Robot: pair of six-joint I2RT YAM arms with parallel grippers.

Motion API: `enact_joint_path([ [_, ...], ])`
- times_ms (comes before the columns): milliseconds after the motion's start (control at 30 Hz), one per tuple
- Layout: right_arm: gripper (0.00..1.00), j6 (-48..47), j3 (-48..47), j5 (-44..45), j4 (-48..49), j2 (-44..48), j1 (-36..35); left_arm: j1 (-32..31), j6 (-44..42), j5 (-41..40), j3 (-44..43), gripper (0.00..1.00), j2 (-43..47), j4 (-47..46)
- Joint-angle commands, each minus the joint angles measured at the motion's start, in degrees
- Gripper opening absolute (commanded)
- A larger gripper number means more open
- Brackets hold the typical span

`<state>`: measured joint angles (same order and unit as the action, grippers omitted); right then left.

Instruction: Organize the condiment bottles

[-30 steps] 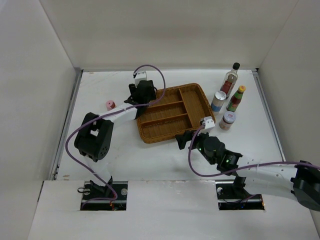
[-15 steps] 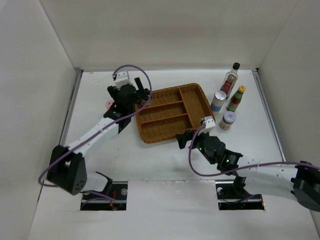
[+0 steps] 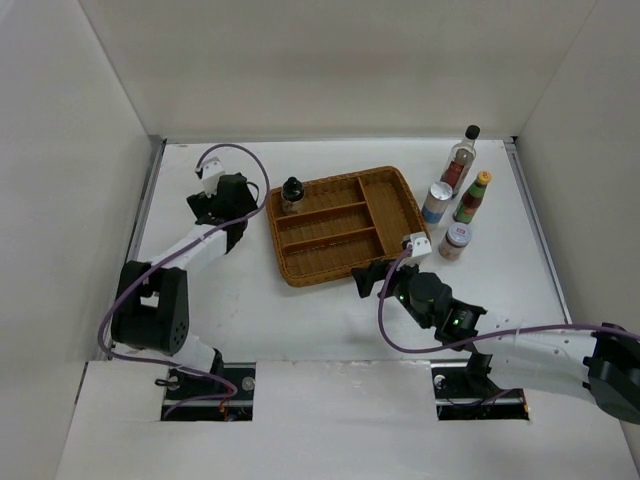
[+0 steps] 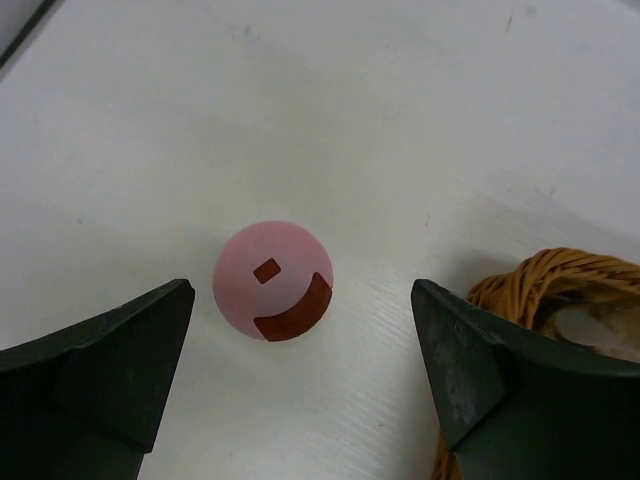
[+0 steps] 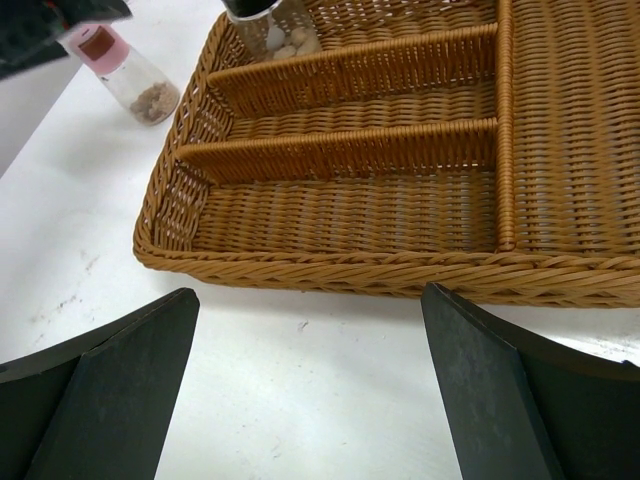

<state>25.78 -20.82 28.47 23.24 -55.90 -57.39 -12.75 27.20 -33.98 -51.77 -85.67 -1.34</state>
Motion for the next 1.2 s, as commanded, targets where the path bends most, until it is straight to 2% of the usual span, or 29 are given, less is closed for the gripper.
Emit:
enact_joint_path([
  [0,1.0,0.85,-0.19,-0.43,2.6,-0.26,0.3,0.76,0.92,1.02,-3.42,0.91,-2.04,-0.76],
  [133,1.0,0.76,-0.19,-0.43,2.68,-0.18,0.21,1.11,0.92,0.41,-4.39,0.8,-5.2,-1.38],
  [300,1.0,0.85,-0.19,-0.34,2.59,-0.35,0.3,0.85,0.75,-1.0,-3.43,0.45,-4.69,-3.04],
  [400,1.0,0.85,-0.1,-0.43,2.68,-0.53,0.48,0.41,0.13,-2.23,-1.41,0.36,-1.71,-4.63],
  [533,1.0,0.85,-0.28,-0.43,2.59,-0.44,0.65,-3.18,-0.74,-2.93,1.75,0.32,5.49,-4.81],
  [667,1.0,0.85,-0.1,-0.26,2.68,-0.61,0.74,-9.77,-1.45,-2.76,3.52,0.32,13.49,-3.23],
  [767,1.0,0.85,-0.27,-0.26,2.59,-0.44,0.83,-14.95,-1.01,-2.59,2.03,0.31,16.31,-1.03],
  [900,1.0,0.67,-0.28,0.01,2.51,-0.61,0.83,-21.2,-1.1,-1.8,-1.4,0.31,14.84,0.02],
  [1167,1.0,0.67,-0.01,0.36,2.33,-0.26,1.18,-25.08,-0.92,2.15,-5.18,0.32,6.05,-0.76],
])
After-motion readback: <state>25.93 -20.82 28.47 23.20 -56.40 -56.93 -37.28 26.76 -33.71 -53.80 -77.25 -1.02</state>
